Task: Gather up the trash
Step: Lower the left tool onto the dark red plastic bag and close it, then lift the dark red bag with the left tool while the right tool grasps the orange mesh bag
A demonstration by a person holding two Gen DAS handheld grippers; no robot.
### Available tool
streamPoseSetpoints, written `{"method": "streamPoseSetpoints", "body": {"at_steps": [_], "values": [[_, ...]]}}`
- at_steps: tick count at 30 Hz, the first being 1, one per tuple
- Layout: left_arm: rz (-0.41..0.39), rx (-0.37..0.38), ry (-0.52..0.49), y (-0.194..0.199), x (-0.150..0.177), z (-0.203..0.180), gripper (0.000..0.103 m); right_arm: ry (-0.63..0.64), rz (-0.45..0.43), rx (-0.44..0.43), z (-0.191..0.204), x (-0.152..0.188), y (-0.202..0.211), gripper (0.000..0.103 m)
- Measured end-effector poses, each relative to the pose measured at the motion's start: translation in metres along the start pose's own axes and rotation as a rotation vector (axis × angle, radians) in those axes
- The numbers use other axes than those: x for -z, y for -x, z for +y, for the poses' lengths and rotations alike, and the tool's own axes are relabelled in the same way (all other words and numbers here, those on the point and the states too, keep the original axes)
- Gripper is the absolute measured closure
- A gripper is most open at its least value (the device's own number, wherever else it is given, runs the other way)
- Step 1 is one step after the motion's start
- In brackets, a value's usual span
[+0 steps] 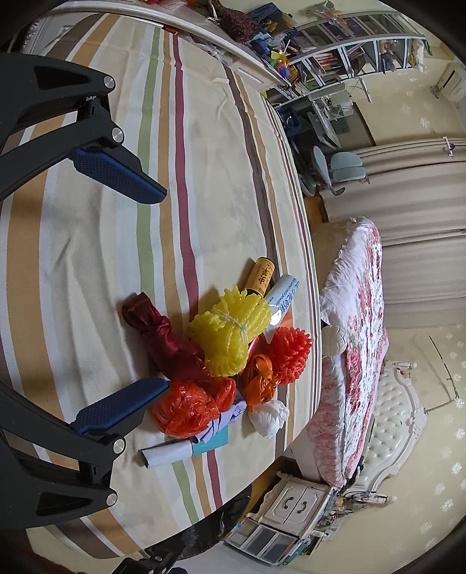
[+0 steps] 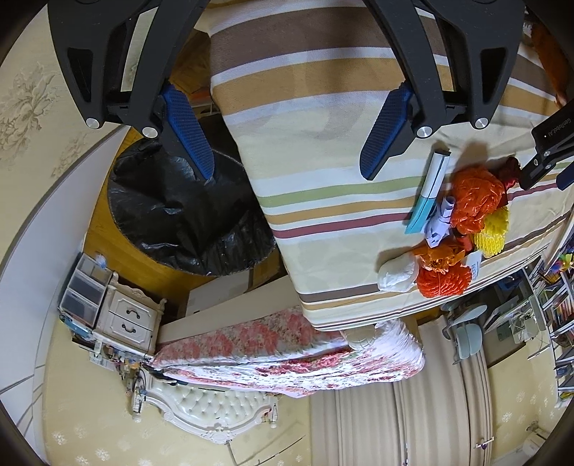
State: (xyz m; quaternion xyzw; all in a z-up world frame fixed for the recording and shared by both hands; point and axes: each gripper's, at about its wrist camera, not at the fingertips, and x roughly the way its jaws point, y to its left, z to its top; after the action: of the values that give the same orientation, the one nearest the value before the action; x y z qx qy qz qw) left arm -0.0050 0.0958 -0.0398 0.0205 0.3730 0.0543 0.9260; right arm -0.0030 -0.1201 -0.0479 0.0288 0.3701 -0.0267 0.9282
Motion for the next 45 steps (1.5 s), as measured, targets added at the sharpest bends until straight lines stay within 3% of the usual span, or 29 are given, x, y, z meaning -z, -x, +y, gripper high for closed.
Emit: {"method": "streamPoseSetpoints", "body": {"at_steps": [7,9,11,16,20,24,34,45], "values": [[0.011,0.019,-0.023,-0.008,-0.001,-0.006,0.011,0.011,0.018,-0.022,0.008,0.003,-0.009,0.022],[0.020,0.028,-0.028,-0.013,-0.003,-0.008,0.029,0.013,0.023,-0.026,0.009,0.003,-0.010,0.022],[0.047,0.066,-0.019,-0.019,-0.004,-0.007,0.033,0.014,0.026,-0.028,0.010,0.004,-0.010,0.022],[0.054,0.080,-0.033,-0.022,-0.005,-0.007,0.039,0.015,0.030,-0.034,0.011,0.005,-0.009,0.021],[0.070,0.139,-0.055,-0.024,-0.001,-0.009,0.063,0.020,0.030,-0.035,0.012,0.006,-0.009,0.021],[0.062,0.148,-0.060,-0.018,0.001,-0.008,0.071,0.028,0.023,-0.035,0.016,0.006,-0.006,0.021],[0.007,0.159,-0.018,0.016,0.003,0.011,0.076,0.066,0.009,-0.052,0.034,0.004,0.001,0.021],[-0.039,0.062,0.055,0.023,0.003,0.057,0.076,0.136,0.003,-0.154,0.082,-0.005,0.008,0.021]]}}
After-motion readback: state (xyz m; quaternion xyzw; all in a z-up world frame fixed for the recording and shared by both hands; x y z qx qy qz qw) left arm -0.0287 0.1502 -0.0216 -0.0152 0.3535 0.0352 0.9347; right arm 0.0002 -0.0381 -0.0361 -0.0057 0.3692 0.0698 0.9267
